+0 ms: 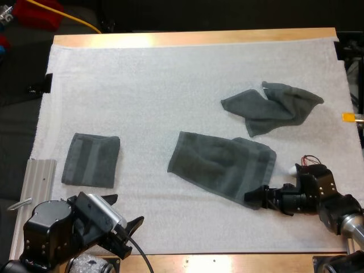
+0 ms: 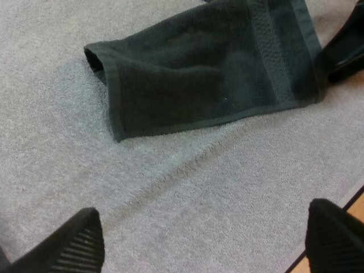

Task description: Pick towel from pile, fold and stack

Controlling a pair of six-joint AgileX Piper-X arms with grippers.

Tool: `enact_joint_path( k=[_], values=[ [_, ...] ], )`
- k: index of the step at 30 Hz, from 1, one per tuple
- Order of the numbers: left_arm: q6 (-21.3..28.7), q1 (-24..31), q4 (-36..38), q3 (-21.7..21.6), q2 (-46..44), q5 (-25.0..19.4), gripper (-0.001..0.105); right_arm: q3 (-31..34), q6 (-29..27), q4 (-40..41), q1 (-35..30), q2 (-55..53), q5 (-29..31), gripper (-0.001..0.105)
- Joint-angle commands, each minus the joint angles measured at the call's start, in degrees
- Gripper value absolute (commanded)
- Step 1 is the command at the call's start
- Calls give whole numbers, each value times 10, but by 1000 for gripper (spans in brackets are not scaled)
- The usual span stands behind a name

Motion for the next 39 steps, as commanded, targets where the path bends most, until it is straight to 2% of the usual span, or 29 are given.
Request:
enact_joint_path(
  k=[1,11,18,28,32,33,36,39],
  values=[
    [0,-3,-7,-4,3,3,70,1,3,-2,-3,1,3,86],
    [0,-3,-7,-4,3,3,70,1,29,-31,-3,24,2,86],
    [0,-3,-7,-4,3,4,70,1,30,-50,-1,77,-46,86],
    [0,-3,-7,-4,3,4,70,1,30,-57,-1,102,-75,85],
    [0,-3,-7,-4,3,4,70,1,30,-56,-1,103,-75,60],
    [0,-3,-7,-4,3,4,70,1,30,-53,-1,103,-75,51],
    [0,-3,-7,-4,3,4,70,1,30,-44,-1,103,-75,45],
    [0,-3,-7,-4,3,4,70,1,30,-44,-1,103,-74,23]
  ],
)
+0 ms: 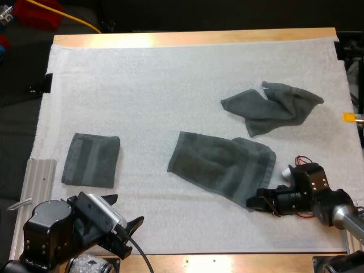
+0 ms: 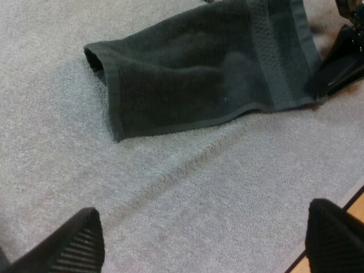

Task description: Pick towel from pile, fold and stack

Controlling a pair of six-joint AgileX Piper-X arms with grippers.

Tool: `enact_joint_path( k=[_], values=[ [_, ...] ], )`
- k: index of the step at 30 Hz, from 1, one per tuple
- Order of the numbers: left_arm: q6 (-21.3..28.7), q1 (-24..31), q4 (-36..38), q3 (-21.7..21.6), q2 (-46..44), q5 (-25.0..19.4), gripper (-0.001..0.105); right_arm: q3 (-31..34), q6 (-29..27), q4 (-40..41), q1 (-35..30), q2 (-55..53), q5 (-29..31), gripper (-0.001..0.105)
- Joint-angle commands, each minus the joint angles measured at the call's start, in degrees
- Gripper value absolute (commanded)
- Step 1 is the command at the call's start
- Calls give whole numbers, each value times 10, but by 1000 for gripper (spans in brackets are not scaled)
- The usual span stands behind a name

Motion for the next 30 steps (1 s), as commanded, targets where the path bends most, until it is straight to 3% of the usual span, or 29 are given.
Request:
enact_joint_path(
  k=[1,4,11,12,14,15,18,19,23,30],
  values=[
    [0,-3,-7,-4,3,4,70,3,0,5,-1,3,-4,12],
    [0,-3,-7,-3,3,4,70,3,1,5,-1,3,-4,1],
    [-25,-3,-25,19,43,11,70,3,-46,121,-1,-18,21,2],
    [-35,-3,-64,28,95,41,70,3,-81,191,-1,-46,31,2],
    [-35,-3,-81,30,124,53,70,3,-91,217,-1,-63,39,2],
    [-35,-3,-101,33,173,92,70,3,-102,246,-1,-84,48,2],
    [-35,-3,-108,33,219,125,70,3,-106,260,-1,-101,48,2],
    [-35,-3,-123,34,304,151,70,3,-106,263,-1,-115,53,2],
    [-35,-3,-167,34,410,159,70,3,-106,263,-1,-115,56,2],
    [-39,-3,-226,34,488,153,70,3,-106,263,-1,-115,56,2]
  ],
)
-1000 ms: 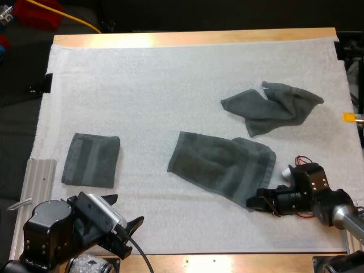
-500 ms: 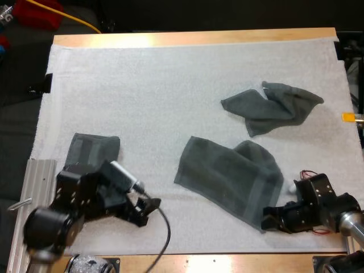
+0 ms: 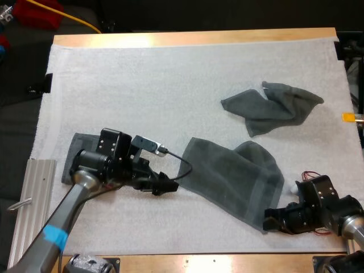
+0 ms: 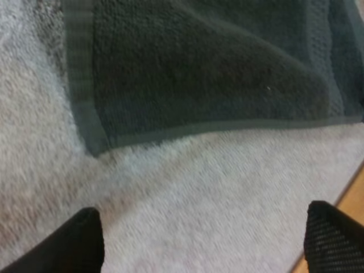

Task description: Pick towel from pile, fold and stack

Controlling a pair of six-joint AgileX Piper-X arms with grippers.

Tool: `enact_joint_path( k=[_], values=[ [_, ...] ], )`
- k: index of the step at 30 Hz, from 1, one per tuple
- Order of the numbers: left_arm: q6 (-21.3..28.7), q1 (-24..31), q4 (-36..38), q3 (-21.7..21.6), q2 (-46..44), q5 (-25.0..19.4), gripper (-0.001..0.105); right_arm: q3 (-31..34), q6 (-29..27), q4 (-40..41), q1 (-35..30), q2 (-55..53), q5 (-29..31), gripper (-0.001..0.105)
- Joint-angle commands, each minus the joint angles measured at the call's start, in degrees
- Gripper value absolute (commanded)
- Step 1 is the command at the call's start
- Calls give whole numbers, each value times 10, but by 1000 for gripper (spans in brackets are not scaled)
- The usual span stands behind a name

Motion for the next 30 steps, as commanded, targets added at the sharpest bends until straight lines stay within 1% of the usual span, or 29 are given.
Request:
enact_joint_path(
  k=[1,6,8,11,13,14,17,21,22,23,24,27,30],
  values=[
    [-6,-3,-14,0,8,2,70,1,-7,12,-1,-2,0,2],
    [-17,-3,-53,0,56,2,70,1,-7,12,-1,-2,0,2],
    [-23,-3,-79,0,97,3,70,1,-7,12,-1,-2,0,2],
    [-35,-3,-105,0,132,4,70,1,-7,12,-1,-2,0,2],
    [-42,-3,-122,0,157,18,70,1,-7,12,-1,-2,0,2],
    [-46,-3,-139,0,175,34,70,1,-7,12,-1,-2,0,2],
    [-58,-3,-162,0,198,33,70,1,-7,12,-1,-2,0,2],
    [-59,-3,-166,0,223,39,70,1,-6,12,-1,-2,0,2],
    [-60,-3,-166,0,225,47,70,1,-6,12,-1,-2,0,2],
    [-67,-5,-166,0,227,67,70,1,-6,12,-1,-2,0,2],
    [-70,-7,-166,0,228,71,70,1,-6,12,-1,-2,0,2],
    [-70,-27,-166,0,235,69,70,1,-6,12,-1,-2,0,2],
    [-71,-60,-173,-2,234,55,70,1,-6,12,-1,-2,0,2]
  ],
)
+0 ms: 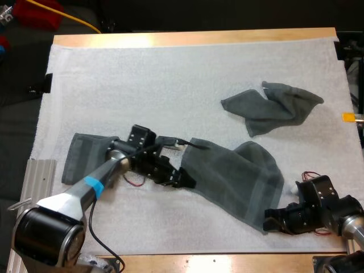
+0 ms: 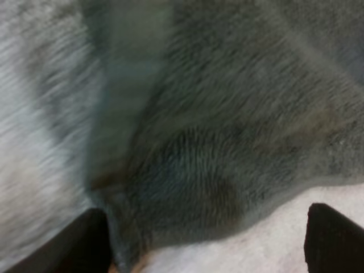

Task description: Pick towel from pile, fold and stack

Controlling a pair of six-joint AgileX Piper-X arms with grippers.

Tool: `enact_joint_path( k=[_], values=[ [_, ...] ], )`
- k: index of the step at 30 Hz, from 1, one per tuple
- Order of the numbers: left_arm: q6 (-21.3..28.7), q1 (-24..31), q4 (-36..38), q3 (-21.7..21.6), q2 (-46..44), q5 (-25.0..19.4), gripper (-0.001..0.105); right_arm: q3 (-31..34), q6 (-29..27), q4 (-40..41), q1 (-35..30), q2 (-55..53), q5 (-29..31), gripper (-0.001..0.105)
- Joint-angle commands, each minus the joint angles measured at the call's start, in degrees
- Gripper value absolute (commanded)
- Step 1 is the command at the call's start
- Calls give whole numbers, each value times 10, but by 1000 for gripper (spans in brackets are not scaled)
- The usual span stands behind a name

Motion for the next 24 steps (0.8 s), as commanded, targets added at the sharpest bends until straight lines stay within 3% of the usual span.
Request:
enact_joint_path(
  k=[1,7,18,21,24],
  values=[
    [-10,-17,-5,2,7,-14,70,1,-6,9,-1,-2,0,2],
    [-27,-32,-16,2,7,-25,70,1,-6,9,-1,-2,0,2],
    [-27,-32,-8,2,7,-31,50,1,-7,9,-1,-2,0,2],
    [-27,-32,-3,2,7,-56,47,1,-7,9,-1,-2,0,2],
    [-27,-32,11,2,7,-117,32,1,-7,9,-1,-2,0,2]
  ],
)
